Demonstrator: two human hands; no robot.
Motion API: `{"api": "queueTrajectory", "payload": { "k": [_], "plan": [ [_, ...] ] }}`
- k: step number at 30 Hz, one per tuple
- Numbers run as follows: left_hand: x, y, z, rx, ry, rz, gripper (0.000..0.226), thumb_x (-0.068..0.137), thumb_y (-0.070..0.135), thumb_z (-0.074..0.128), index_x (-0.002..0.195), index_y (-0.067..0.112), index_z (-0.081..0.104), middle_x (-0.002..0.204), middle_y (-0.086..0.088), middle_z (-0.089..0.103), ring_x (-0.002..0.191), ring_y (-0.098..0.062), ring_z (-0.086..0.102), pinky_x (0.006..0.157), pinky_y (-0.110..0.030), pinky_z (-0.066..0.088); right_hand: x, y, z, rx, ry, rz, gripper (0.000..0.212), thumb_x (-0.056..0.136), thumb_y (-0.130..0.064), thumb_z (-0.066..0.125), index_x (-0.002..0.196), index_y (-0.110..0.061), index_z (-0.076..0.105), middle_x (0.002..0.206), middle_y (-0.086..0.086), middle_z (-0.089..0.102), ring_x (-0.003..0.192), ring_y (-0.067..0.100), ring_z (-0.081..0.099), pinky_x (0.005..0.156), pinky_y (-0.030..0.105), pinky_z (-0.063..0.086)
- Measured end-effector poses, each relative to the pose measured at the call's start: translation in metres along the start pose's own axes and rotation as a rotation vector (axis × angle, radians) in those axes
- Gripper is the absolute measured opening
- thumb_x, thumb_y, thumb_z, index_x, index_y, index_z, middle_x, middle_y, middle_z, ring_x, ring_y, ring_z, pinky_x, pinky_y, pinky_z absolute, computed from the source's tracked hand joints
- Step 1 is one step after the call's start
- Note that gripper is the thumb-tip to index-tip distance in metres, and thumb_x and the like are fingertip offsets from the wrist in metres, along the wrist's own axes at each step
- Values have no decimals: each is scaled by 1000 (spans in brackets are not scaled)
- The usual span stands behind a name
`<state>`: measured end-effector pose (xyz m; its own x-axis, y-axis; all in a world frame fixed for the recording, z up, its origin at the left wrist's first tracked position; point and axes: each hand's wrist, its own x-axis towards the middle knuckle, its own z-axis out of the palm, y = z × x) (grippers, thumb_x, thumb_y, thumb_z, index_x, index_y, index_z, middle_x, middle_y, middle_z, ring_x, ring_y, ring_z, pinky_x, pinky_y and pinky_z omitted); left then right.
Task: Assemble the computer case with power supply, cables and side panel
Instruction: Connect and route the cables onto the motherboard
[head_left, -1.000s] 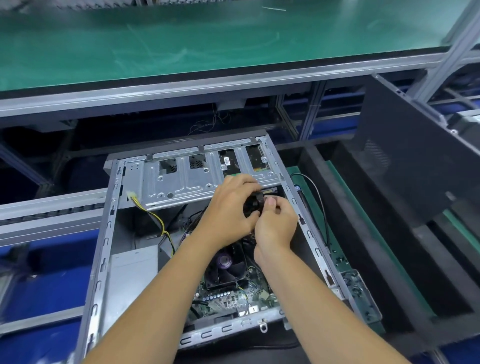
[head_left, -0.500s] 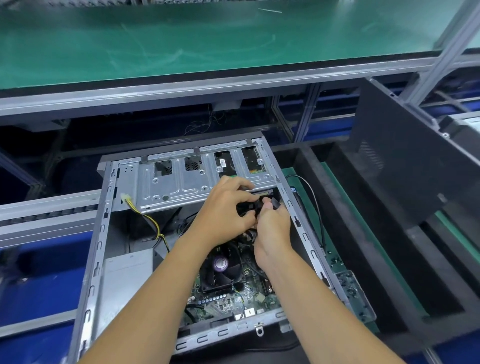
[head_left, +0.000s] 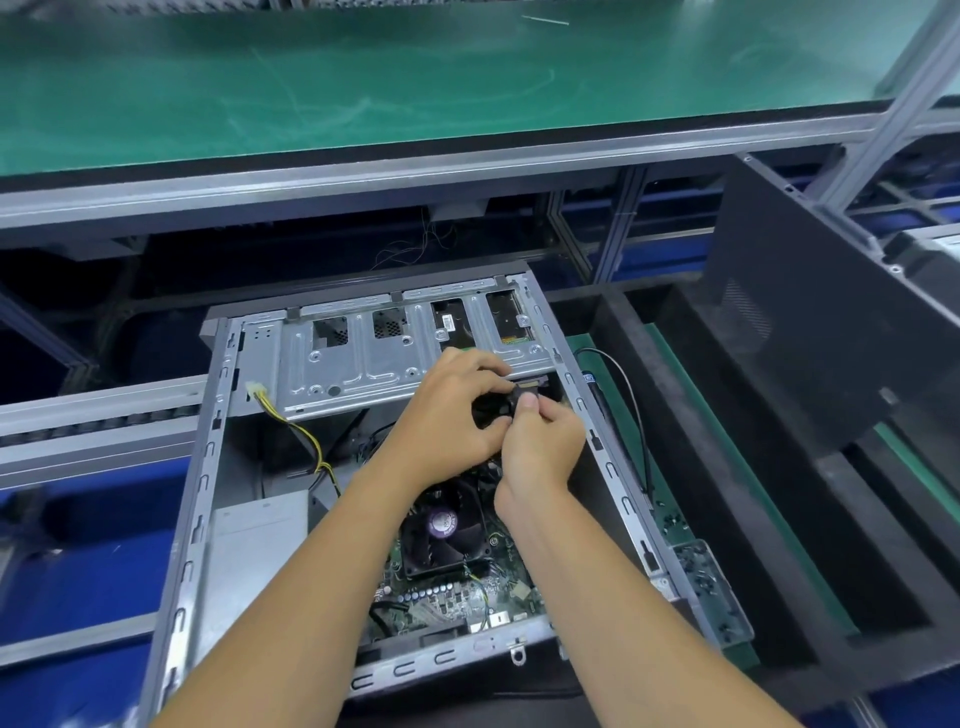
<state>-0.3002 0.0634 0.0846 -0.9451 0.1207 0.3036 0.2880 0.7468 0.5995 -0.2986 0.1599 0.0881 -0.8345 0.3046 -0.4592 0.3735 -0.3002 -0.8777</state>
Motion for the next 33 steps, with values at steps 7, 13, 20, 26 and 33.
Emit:
{"api": "queueTrajectory", "payload": {
  "k": [7,13,20,26,33],
  "plan": [
    [0,0,0,16,-14,8,31,78,21,71,108,14,68,114,11,57,107,-4,39,91,-13,29,8,-4,1,173,73,151,12,103,-11,49,104,-22,54,89,-12,56,88,8,54,77,21,43],
    [1,1,1,26,-26,13,36,78,23,66,113,15,69,113,11,55,106,-5,39,93,-19,32,7,-1,-2,120,34,131,13,99,-10,56,91,-13,66,85,0,63,70,8,56,57,17,45],
    [0,3,1,31,-29,3,35,79,19,68,113,15,70,114,9,55,108,-8,40,95,-23,32,9,-5,-5,107,-3,164,21,101,-13,55,84,-22,63,87,-3,62,74,7,55,62,20,43],
    [0,6,0,63,-51,14,36,79,23,62,114,15,70,113,8,54,107,-8,39,94,-22,31,7,-6,-6,115,-9,163,21,101,-11,54,83,-20,61,87,-2,62,73,7,56,60,18,45],
    [1,8,-1,50,-64,-11,40,78,25,58,115,16,69,112,9,54,106,-8,40,94,-24,34,7,-9,-7,118,-48,179,21,102,-11,54,83,-17,61,77,-4,57,66,6,51,49,11,44]
  ]
}}
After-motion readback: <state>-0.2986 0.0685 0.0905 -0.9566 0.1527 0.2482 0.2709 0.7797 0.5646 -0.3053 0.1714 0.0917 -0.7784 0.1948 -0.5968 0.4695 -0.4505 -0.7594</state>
